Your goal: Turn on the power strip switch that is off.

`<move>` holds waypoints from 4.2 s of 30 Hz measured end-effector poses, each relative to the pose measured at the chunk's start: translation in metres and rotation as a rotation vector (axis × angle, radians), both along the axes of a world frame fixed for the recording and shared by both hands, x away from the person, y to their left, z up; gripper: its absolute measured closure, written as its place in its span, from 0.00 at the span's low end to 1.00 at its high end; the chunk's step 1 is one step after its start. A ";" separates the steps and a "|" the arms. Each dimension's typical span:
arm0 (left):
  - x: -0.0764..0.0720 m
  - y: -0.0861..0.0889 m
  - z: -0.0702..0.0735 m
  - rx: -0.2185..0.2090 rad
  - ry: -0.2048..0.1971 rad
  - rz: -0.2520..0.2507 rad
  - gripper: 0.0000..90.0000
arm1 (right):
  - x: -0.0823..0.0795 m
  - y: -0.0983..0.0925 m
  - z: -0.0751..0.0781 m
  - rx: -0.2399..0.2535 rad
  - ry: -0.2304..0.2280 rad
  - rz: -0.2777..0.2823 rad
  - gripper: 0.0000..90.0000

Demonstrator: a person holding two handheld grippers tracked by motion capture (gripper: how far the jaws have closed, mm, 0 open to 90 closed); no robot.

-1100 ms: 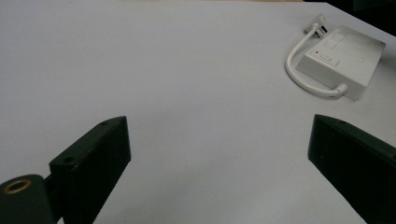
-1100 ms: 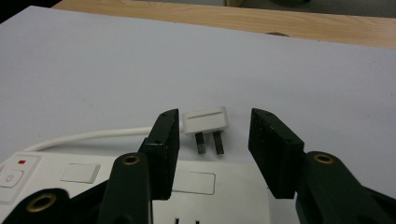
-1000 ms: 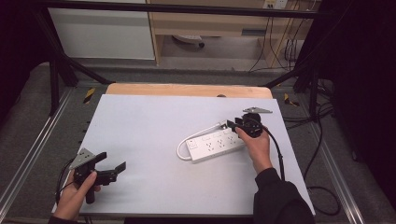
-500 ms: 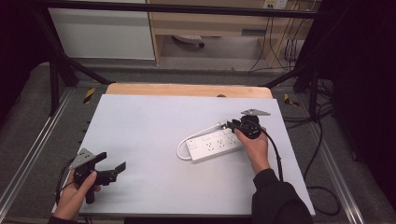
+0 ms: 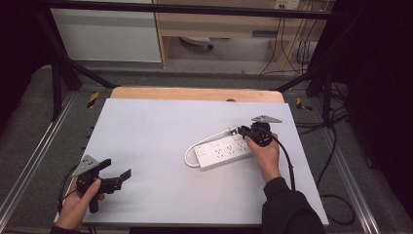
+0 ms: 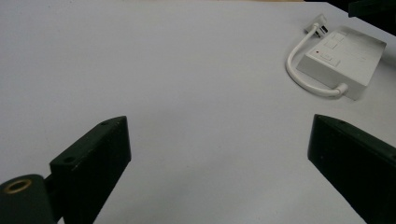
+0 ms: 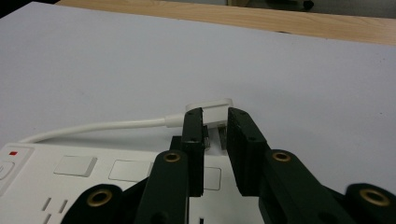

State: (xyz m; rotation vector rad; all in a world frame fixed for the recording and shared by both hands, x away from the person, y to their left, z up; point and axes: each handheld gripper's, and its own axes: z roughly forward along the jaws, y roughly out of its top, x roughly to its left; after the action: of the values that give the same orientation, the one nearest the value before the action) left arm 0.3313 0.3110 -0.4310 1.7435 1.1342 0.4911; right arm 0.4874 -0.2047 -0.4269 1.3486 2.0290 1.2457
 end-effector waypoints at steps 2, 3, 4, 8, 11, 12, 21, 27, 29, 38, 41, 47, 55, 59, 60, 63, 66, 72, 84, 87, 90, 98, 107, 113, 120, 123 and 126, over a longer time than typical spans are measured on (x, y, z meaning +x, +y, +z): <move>0.000 0.000 0.000 0.000 -0.001 -0.001 0.07 | 0.000 0.001 0.000 0.002 0.001 -0.002 0.86; 0.000 0.000 0.000 0.000 -0.001 -0.001 0.07 | 0.000 0.001 -0.001 0.002 0.002 -0.001 0.86; 0.000 0.000 0.000 -0.002 0.000 -0.001 0.07 | 0.000 0.001 -0.001 -0.001 0.001 0.001 0.87; 0.000 0.000 0.000 -0.002 -0.001 -0.001 0.07 | 0.000 0.003 -0.002 0.002 -0.001 0.005 0.89; 0.000 0.000 0.000 0.000 -0.001 -0.001 0.07 | -0.001 0.003 -0.002 0.000 -0.004 0.004 0.91; 0.000 0.000 0.000 -0.001 -0.001 -0.001 0.07 | 0.000 0.003 -0.002 -0.003 -0.008 0.004 0.91; 0.000 0.000 0.000 -0.001 0.000 -0.002 0.07 | -0.004 0.005 -0.007 0.001 -0.004 0.010 0.96; 0.000 0.000 0.000 -0.001 0.000 -0.001 0.07 | -0.007 0.007 -0.013 0.006 0.007 0.022 0.99; 0.000 0.000 0.000 -0.001 0.000 -0.001 0.07 | -0.007 0.008 -0.015 0.006 0.012 0.023 0.99; 0.000 0.000 0.000 -0.001 0.000 -0.001 0.07 | -0.009 0.013 -0.016 0.007 0.011 0.036 0.99; 0.000 0.000 0.000 -0.001 -0.001 -0.002 0.07 | -0.009 0.013 -0.017 0.000 0.012 0.043 0.99; 0.000 0.000 0.000 -0.002 -0.001 -0.002 0.07 | -0.010 0.015 -0.017 0.002 0.012 0.045 0.99; 0.000 0.000 0.000 -0.001 -0.002 -0.002 0.07 | -0.010 0.015 -0.017 0.001 0.005 0.047 0.99; 0.000 0.000 0.000 -0.001 -0.002 -0.003 0.07 | -0.011 0.015 -0.018 0.001 0.010 0.047 0.99; 0.000 0.000 0.000 -0.001 -0.001 -0.002 0.07 | -0.011 0.015 -0.018 -0.001 0.008 0.047 0.99; 0.000 0.000 0.000 -0.001 -0.002 -0.002 0.07 | -0.011 0.015 -0.019 0.002 0.007 0.045 1.00; 0.000 0.000 0.000 -0.001 -0.002 -0.003 0.07 | -0.012 0.015 -0.020 0.009 0.005 0.047 1.00; 0.000 0.000 0.000 -0.001 -0.002 -0.003 0.07 | -0.013 0.015 -0.021 0.015 0.000 0.048 1.00; 0.000 0.000 0.000 -0.001 -0.002 -0.003 0.07 | -0.013 0.014 -0.022 0.021 -0.009 0.046 1.00; 0.000 0.000 0.000 0.000 -0.001 -0.003 0.07 | -0.014 0.014 -0.022 0.022 -0.010 0.047 1.00; 0.000 0.000 0.000 -0.002 0.000 -0.002 0.07 | -0.014 0.014 -0.023 0.024 -0.015 0.045 1.00; 0.000 0.000 0.000 -0.001 0.000 -0.002 0.07 | -0.015 0.014 -0.025 0.030 -0.027 0.039 1.00; 0.000 0.000 0.000 0.000 0.000 -0.002 0.07 | -0.016 0.016 -0.027 0.023 -0.028 0.044 1.00; 0.000 0.000 0.000 0.001 0.000 -0.002 0.07 | -0.015 0.016 -0.026 0.027 -0.020 0.047 1.00; 0.000 0.000 0.000 0.003 -0.001 -0.003 0.07 | -0.014 0.015 -0.026 0.026 -0.019 0.044 1.00; 0.000 0.000 0.000 0.001 0.000 -0.002 0.07 | -0.014 0.014 -0.025 0.023 -0.017 0.043 1.00; 0.000 0.000 0.000 0.003 -0.001 -0.003 0.07 | -0.014 0.013 -0.024 0.021 -0.016 0.041 1.00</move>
State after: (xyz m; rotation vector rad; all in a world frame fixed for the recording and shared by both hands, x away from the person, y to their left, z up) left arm 0.3314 0.3113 -0.4313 1.7473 1.1302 0.4920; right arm 0.4733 -0.1913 -0.4514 1.3080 2.0476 1.2946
